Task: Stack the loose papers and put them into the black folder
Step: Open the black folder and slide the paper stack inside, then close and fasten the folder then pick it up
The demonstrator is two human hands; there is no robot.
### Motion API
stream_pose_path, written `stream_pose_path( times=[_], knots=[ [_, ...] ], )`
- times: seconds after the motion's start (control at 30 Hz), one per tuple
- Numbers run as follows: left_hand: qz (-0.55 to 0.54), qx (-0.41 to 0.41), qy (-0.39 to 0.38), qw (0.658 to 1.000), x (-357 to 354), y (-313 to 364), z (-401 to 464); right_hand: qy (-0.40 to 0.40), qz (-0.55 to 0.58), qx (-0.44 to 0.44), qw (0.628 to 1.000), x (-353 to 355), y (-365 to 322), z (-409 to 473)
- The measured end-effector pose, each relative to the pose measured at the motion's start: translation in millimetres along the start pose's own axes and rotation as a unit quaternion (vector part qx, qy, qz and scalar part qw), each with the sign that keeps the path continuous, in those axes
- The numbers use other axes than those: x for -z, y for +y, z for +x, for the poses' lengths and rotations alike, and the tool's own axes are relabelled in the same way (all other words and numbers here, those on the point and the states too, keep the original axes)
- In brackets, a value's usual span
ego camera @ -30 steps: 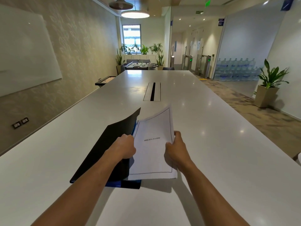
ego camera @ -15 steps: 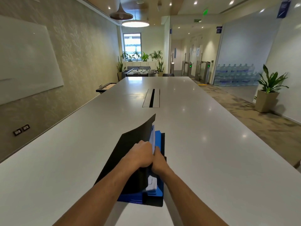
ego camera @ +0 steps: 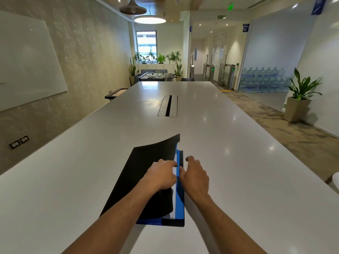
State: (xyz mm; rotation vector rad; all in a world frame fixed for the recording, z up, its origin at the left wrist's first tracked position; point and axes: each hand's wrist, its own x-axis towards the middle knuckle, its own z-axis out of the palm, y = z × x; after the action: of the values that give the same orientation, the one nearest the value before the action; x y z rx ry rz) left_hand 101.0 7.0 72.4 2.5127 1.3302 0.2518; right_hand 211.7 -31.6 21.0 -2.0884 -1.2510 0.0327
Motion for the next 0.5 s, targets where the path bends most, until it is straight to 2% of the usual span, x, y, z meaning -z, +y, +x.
stream_pose_path(
  times=[0.1, 0.27, 0.4, 0.5],
  knots=[
    [0.027, -0.028, 0.017, 0.999, -10.9, 1.4, -0.9, 0.024, 0.035, -0.017, 0.999, 1.4, 13.6, 0.4],
    [0.06, -0.046, 0.077, 0.994, -31.3, -5.6, -5.1, -0.006, 0.114, 0.004, 0.993, -4.6, 21.9, -6.2],
    [-0.016, -0.046, 0.146, 0.988, -51.5, -32.0, -6.3, -0.027, 0.144, 0.032, 0.989, -10.7, 26.4, -12.2],
    [-0.08, -0.045, 0.159, 0.983, -64.3, -54.5, -4.3, -0.053, 0.125, 0.072, 0.988, -17.2, 29.6, -20.8]
  ],
)
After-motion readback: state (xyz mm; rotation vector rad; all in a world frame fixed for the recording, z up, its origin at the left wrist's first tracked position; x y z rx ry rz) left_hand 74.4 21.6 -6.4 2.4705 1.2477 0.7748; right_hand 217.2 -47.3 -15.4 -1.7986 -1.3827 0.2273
